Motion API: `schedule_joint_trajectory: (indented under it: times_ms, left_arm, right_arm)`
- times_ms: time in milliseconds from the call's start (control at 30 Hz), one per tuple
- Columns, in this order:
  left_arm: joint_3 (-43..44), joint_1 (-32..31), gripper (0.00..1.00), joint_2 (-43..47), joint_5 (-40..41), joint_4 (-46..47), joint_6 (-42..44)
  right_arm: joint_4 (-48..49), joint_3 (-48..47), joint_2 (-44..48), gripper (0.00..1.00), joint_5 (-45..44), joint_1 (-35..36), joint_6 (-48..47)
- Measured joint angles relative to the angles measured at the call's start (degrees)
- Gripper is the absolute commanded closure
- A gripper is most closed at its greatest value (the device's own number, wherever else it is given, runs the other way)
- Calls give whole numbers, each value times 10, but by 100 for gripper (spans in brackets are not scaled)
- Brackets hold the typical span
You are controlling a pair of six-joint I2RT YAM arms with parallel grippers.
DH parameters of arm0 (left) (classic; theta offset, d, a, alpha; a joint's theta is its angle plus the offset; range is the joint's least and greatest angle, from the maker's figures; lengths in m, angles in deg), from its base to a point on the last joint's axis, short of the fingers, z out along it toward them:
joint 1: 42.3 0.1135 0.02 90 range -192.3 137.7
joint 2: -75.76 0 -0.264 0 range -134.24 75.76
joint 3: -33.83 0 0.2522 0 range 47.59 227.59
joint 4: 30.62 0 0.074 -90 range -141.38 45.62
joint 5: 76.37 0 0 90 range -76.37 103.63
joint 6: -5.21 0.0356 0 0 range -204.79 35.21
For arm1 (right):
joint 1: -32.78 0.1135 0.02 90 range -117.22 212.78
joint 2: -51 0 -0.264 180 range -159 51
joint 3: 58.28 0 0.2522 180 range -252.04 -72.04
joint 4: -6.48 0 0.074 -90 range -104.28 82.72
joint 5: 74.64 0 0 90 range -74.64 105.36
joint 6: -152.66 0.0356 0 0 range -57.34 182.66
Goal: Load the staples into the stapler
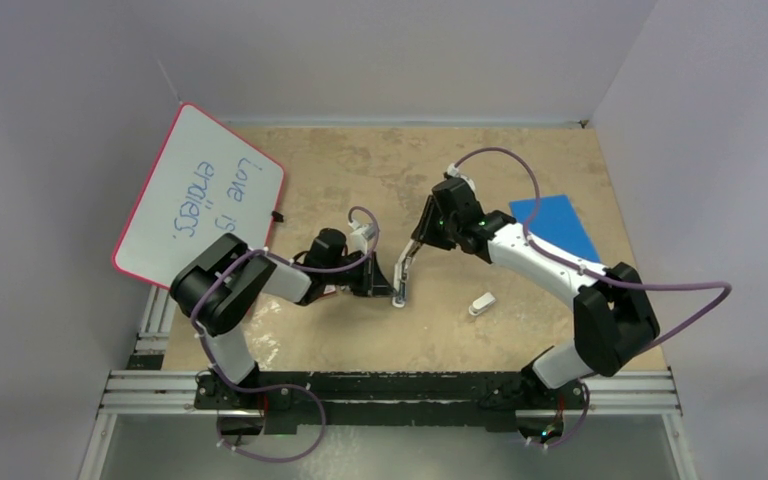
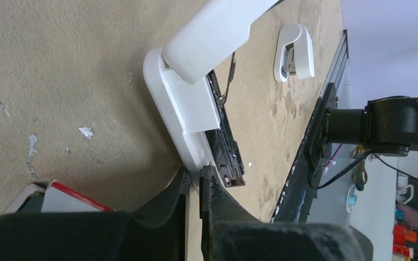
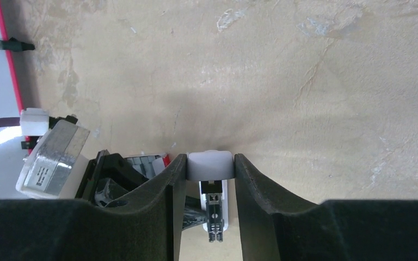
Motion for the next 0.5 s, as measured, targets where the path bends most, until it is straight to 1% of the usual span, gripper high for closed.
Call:
schedule_joint_trajectory:
  times_ms: [133, 200, 233, 367, 500]
  left_arm:
    - [2, 0, 100, -4, 2, -2, -22]
    - [10, -3, 100, -6, -1, -2, -24]
    - [12, -5, 100, -8, 1, -4, -27]
    - [31, -8, 100, -23, 2, -14, -40]
    - [49, -8, 100, -36, 8, -19, -58]
  right_arm:
    - [8, 0, 1, 46, 9, 0, 2]
    - [14, 0, 3, 36, 11, 0, 3]
    - [17, 1, 5, 34, 12, 0, 3]
    - [24, 9, 21, 30, 15, 0, 3]
    - [33, 25, 28, 29, 14, 0, 2]
